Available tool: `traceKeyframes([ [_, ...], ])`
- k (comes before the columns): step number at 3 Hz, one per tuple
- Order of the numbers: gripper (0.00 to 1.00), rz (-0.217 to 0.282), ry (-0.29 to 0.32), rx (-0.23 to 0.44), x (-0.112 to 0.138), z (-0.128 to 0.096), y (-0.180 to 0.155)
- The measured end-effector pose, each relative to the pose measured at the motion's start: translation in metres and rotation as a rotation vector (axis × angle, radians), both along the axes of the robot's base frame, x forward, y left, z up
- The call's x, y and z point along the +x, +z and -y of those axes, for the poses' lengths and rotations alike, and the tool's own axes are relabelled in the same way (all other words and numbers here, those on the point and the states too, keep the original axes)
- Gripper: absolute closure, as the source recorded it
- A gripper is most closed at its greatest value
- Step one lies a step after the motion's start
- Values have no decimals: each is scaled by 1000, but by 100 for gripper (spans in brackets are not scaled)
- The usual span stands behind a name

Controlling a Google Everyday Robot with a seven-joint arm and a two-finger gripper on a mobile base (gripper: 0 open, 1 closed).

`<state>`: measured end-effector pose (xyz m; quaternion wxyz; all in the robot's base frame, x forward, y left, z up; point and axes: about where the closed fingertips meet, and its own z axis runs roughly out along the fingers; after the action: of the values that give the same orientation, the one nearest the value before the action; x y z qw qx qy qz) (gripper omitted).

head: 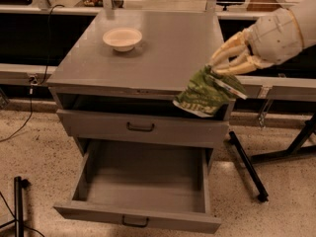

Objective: Pick green jalapeno chip bag from middle drawer and place on counter

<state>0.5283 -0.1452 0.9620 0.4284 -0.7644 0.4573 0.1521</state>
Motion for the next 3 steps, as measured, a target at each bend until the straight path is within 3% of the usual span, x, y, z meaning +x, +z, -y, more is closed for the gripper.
traceKeyframes([
  [1,100,-82,-167,145,40,-24,11],
  [2,100,-163,-353,247,71,-41,17],
  [3,100,-213,-534,317,101,-53,20],
])
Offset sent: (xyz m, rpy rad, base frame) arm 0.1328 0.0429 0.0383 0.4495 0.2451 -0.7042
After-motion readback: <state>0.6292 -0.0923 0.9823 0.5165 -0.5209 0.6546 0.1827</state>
